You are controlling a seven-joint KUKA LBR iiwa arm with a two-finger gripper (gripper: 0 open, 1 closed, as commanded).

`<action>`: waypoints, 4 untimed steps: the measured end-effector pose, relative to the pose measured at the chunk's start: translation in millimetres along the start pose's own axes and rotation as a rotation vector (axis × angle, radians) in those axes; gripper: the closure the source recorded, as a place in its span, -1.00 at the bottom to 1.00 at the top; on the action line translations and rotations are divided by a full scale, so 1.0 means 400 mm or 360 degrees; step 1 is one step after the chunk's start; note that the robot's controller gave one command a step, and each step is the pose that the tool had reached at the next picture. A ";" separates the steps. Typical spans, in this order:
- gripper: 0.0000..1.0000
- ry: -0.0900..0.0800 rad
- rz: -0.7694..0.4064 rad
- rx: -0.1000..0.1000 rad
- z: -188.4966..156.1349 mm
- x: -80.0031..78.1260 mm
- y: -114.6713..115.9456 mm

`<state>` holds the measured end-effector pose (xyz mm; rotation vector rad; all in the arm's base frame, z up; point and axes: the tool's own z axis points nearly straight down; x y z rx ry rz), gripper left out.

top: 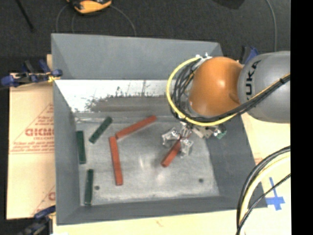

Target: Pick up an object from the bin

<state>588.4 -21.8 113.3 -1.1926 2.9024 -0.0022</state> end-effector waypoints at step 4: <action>1.00 0.0004 0.0008 -0.0005 -0.118 0.001 0.000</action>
Offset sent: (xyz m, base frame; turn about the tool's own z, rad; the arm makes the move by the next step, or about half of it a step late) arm 0.0001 -0.0001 0.0393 0.0000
